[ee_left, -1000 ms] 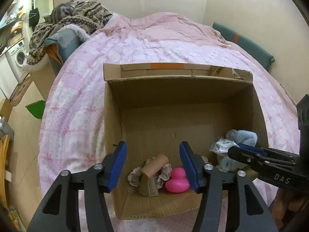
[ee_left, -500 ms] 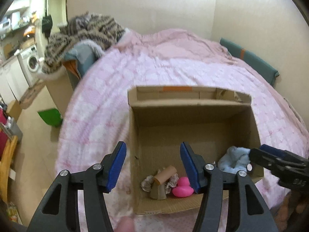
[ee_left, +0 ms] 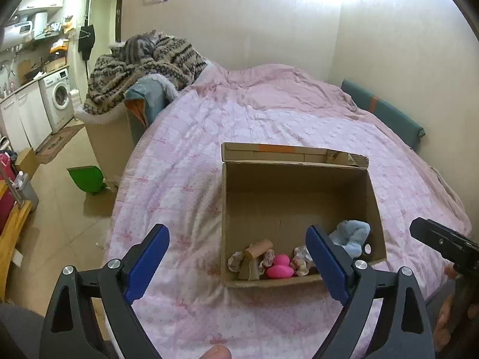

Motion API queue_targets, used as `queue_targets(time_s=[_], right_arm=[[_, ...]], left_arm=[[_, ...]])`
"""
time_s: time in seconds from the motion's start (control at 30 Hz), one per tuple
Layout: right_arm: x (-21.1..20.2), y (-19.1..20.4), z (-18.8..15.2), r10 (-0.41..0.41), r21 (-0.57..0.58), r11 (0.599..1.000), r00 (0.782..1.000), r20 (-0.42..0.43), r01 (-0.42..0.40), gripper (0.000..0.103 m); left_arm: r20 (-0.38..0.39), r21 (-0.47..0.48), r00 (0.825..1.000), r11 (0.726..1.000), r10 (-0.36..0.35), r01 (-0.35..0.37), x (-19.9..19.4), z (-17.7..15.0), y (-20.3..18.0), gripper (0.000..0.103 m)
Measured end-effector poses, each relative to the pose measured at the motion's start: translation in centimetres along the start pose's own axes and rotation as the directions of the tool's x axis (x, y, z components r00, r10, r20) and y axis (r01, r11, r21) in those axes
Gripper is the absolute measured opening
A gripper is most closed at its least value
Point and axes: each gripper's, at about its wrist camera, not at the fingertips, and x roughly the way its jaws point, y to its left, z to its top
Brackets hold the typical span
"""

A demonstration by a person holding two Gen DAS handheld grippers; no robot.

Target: Organize soft objects

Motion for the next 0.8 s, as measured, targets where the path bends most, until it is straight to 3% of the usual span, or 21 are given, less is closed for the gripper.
queue_targets(time_s=[0.13, 0.27, 0.43, 0.8], right_arm=[[-0.9, 0.9, -1.0, -0.022, -0.045, 0.999, 0.999, 0.032, 0.024, 0.103], [-0.7, 1.5, -2.4, -0.044, -0.077, 0.996, 0.999, 0.024, 0.046, 0.103], [0.7, 1.0, -4.1, -0.068, -0.054, 0.996, 0.998, 0.000, 0.067, 0.103], [2.9, 1.2, -5.4, -0.109, -0.078, 0.991, 0.993, -0.040, 0.106, 0.103]], left_arm=[[0.011, 0.033, 1.000, 0.999, -0.003, 0.003, -1.3, -1.0, -0.3, 0.093], [0.003, 0.009, 0.998, 0.998, -0.070, 0.070, -1.4, -1.9, -0.1, 0.094], [0.014, 0.043, 0.998, 0.998, 0.054, -0.055, -0.6, -3.3, -0.8, 0.094], [-0.053, 0.009, 0.996, 0.998, 0.070, -0.070, 2.1, -4.5, -0.3, 0.094]])
